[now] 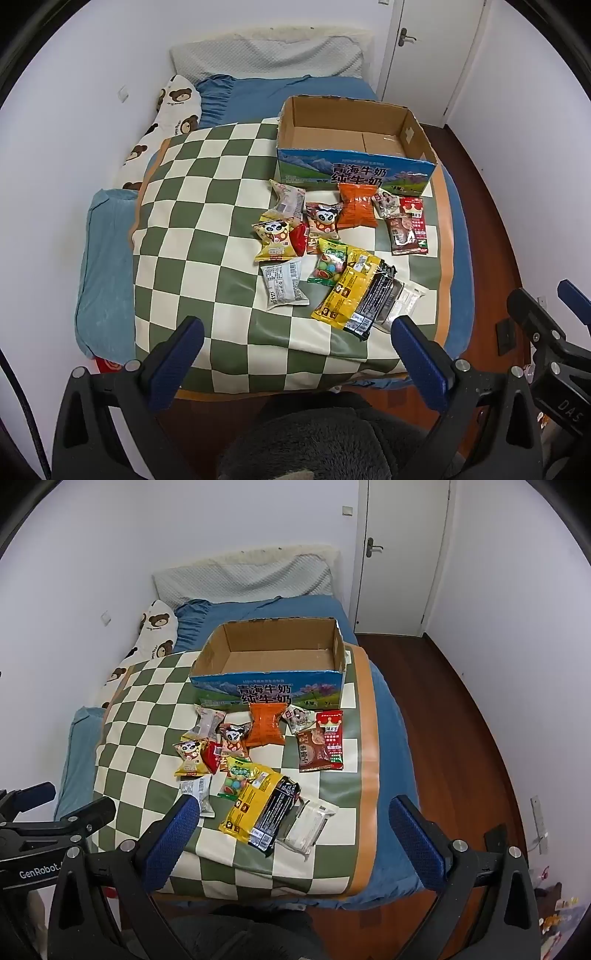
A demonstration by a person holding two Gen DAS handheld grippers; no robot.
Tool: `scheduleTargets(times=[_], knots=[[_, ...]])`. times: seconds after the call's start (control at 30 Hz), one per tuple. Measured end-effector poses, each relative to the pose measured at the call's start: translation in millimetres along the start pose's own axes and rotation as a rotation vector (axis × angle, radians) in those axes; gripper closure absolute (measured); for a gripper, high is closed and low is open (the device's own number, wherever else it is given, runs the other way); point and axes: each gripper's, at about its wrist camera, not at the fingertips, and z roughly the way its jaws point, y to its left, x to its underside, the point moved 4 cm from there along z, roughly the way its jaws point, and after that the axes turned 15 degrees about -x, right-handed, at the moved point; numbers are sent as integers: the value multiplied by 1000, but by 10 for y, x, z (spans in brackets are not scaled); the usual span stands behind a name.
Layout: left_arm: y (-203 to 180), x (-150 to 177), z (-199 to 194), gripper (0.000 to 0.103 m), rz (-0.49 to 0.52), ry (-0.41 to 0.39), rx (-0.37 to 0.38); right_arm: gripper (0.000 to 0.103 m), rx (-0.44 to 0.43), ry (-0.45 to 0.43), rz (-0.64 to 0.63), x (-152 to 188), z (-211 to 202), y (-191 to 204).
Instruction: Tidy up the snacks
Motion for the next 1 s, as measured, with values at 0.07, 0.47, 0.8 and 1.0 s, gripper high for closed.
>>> scheduleTargets(times=[0.07, 0.47, 0.8, 1.0], knots=[[0, -1, 1, 0, 2, 0, -4, 0, -4, 1, 1, 8, -9, -1], [0, -2, -1, 0, 0, -6, -3, 0, -14, -1, 7, 43, -41, -30], [1, -3, 4, 0, -1, -6, -2, 0, -20, 10, 6, 47, -59, -25], [55, -16, -4, 0, -9, 1, -8, 0, -26, 13, 10, 73, -51, -21]])
